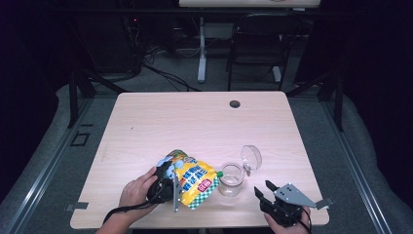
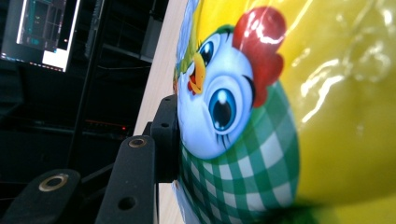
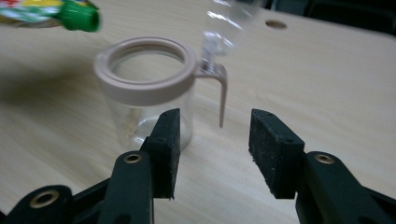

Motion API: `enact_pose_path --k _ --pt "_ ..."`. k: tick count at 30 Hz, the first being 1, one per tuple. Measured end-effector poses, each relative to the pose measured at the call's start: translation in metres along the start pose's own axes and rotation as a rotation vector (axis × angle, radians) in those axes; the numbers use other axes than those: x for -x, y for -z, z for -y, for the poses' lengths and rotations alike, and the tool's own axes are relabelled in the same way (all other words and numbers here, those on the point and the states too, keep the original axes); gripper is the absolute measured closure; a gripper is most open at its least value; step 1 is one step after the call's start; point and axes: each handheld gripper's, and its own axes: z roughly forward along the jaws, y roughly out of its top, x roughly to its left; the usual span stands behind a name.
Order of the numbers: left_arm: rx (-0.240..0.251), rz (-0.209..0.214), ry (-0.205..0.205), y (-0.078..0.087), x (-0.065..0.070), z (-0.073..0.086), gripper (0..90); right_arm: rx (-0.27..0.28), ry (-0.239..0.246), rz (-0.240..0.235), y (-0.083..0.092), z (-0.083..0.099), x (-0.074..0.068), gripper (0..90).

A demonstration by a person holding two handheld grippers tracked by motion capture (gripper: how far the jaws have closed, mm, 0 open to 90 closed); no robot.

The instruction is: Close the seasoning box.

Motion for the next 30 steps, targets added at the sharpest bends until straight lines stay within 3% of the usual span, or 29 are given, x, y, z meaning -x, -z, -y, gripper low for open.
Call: enact_pose_path --k 1,2,11,15,19,30 --pt "-0.008 0.006 -0.004 0.0 0.0 -0.001 59.9 0.002 0.089 -0.013 0.002 -0.006 -0.009 55.3" --pt "-0.007 -0.001 -0.011 0.0 0.0 -0.002 59.9 0.002 0.089 -0.013 0.002 -0.006 -0.009 55.3" --pt "-0.012 0.009 -0.033 -0.003 -0.001 -0.01 60.0 0.001 0.415 -0.042 -0.002 -0.022 -0.049 67.6" --pt "-0.006 0.016 -0.028 -0.003 -0.003 -0.011 59.9 -0.004 0.502 -0.043 -0.01 -0.029 -0.057 68.0" --pt "-0.009 0.032 -0.013 -0.004 -0.005 -0.011 60.0 -0.032 0.553 -0.033 -0.023 -0.039 -0.061 67.9" --pt "-0.005 0.031 -0.017 -0.005 -0.008 -0.011 60.0 -0.006 0.803 0.082 -0.047 -0.039 -0.075 67.7"
